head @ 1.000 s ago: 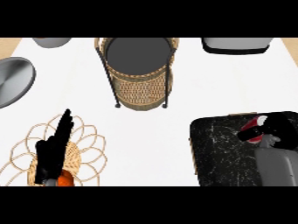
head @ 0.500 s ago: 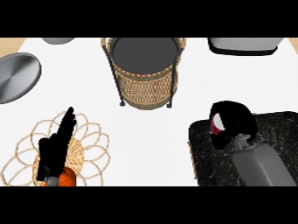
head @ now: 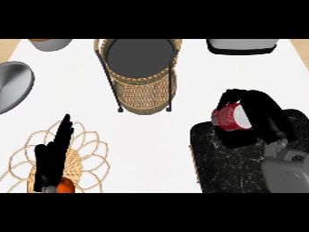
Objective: Pick the can from the tray and place it in the tiered basket
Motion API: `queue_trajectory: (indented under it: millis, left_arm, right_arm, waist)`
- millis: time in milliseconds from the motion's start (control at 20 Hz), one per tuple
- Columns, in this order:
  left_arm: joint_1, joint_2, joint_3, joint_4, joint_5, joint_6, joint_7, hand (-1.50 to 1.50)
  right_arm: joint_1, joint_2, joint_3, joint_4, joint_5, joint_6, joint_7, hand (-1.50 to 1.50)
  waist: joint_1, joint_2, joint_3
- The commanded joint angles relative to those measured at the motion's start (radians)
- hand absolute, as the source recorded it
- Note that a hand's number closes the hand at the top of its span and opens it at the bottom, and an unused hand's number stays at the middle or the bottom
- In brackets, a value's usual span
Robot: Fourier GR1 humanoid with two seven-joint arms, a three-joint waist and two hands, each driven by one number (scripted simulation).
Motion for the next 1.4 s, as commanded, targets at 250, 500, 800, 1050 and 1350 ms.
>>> queue_trajectory:
  millis: [250,500,800,1050,1350]
  left_arm:
    - [0.005,-0.008,0.014,0.066,0.027,-0.052,-0.025,0.00]
    - [0.026,-0.035,-0.009,0.052,-0.023,-0.022,-0.038,0.00]
    - [0.027,-0.016,0.019,0.031,-0.010,-0.056,-0.033,0.00]
    - [0.027,-0.025,0.022,0.076,-0.019,-0.070,-0.073,0.00]
    - [-0.045,-0.068,0.016,0.118,-0.041,-0.048,-0.046,0.00]
  right_arm:
    - [-0.196,-0.053,-0.176,-0.369,-0.169,0.145,0.164,1.50]
    - [-0.396,-0.055,-0.210,-0.358,-0.247,0.231,0.338,1.50]
    - [-0.593,-0.049,-0.207,-0.156,-0.210,0.171,0.387,1.50]
    - [-0.688,-0.036,-0.189,0.025,-0.144,0.072,0.347,1.50]
    - [-0.756,0.025,-0.131,0.243,-0.079,-0.039,0.279,1.50]
  waist:
    - [0.001,0.006,-0.009]
    - [0.015,0.008,-0.009]
    - [0.023,0.010,-0.009]
    - [0.025,0.013,-0.009]
    - [0.025,0.015,-0.009]
